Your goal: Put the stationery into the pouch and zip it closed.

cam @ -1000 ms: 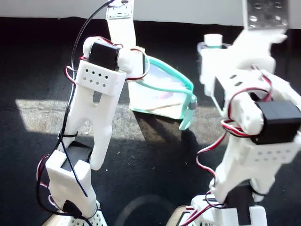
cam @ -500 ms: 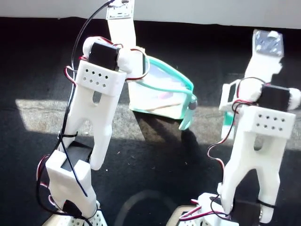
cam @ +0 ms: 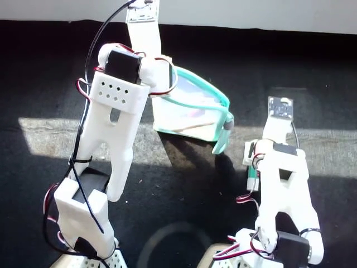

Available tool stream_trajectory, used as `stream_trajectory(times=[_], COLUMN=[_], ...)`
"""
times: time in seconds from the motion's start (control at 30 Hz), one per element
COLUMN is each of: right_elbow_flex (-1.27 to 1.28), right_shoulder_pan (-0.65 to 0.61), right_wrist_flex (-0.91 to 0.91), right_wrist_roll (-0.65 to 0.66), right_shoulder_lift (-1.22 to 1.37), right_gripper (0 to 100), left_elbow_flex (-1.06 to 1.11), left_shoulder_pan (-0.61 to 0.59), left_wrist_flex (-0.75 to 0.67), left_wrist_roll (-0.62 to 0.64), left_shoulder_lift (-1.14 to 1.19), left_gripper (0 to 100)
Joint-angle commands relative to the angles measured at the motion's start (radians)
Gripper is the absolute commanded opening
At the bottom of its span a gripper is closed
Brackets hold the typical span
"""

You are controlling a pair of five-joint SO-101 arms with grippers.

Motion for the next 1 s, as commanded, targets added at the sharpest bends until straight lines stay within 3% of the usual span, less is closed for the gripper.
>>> stream_trajectory(times=[0.0,0.2,0.67,0.97], right_elbow_flex=[0.005,0.042,-0.041,-0.381], right_shoulder_pan=[0.005,0.004,0.008,0.008], right_wrist_flex=[-0.013,-0.013,-0.008,0.242], right_wrist_roll=[0.069,0.086,0.086,0.084], right_shoulder_lift=[-0.028,-0.028,0.019,0.315], right_gripper=[1.9,16.6,16.6,16.6], left_elbow_flex=[0.027,0.027,0.027,0.027], left_shoulder_pan=[-0.010,-0.010,-0.015,-0.015], left_wrist_flex=[0.008,0.008,0.006,0.006], left_wrist_roll=[-0.006,-0.006,-0.006,-0.006], left_shoulder_lift=[0.025,0.027,0.027,0.028], left_gripper=[1,1,1,1])
